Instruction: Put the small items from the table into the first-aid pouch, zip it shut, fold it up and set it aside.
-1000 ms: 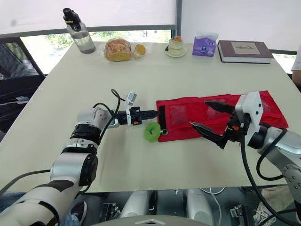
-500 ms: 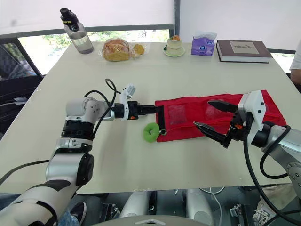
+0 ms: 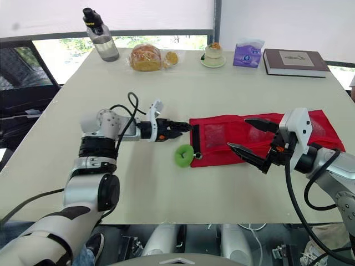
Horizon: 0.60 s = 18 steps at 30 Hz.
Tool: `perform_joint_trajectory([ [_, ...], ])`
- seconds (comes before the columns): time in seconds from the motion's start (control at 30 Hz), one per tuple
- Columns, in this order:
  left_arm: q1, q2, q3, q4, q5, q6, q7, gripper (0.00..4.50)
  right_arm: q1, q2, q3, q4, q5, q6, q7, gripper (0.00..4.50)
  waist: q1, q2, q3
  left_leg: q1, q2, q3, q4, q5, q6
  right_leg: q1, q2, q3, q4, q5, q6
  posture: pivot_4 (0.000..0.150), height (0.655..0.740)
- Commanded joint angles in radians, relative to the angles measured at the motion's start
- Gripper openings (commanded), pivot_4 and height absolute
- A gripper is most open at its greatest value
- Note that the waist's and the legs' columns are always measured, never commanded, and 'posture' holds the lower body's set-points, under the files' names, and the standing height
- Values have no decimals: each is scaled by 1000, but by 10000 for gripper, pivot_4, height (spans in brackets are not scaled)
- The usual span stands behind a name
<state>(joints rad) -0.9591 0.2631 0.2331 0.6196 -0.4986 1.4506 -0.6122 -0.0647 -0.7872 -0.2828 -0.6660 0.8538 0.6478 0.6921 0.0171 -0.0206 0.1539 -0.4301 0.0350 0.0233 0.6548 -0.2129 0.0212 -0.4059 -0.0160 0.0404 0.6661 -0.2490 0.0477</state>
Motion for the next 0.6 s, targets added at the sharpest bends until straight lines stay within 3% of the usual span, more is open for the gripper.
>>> perform_joint_trajectory([
  [0.03,3,-51,-28,137,7,34,4,43625,10,-5,-35,-36,5,-21,-1,45000,2,0,0,0,0,-1,0,0,0,2,0,-1,-2,0,0,1500,7400],
  [0.33,-56,-89,-66,263,10,-33,-89,43625,17,11,-30,-52,1,-27,-24,45000,5,0,0,0,-5,-4,0,0,0,5,-2,-2,-3,0,0,1500,7400],
  [0.43,-62,-94,-97,264,13,-43,-126,37191,10,16,-20,-52,1,-28,-31,45000,4,0,0,-1,-6,-5,0,0,1,5,-3,-2,-4,0,0,1500,7400],
  [0.6,-70,-94,-128,280,24,-66,-150,13714,6,24,-6,-53,-6,-30,-35,45000,-4,0,0,-1,-6,-5,-1,0,1,4,-2,-2,-4,0,0,1500,7400],
])
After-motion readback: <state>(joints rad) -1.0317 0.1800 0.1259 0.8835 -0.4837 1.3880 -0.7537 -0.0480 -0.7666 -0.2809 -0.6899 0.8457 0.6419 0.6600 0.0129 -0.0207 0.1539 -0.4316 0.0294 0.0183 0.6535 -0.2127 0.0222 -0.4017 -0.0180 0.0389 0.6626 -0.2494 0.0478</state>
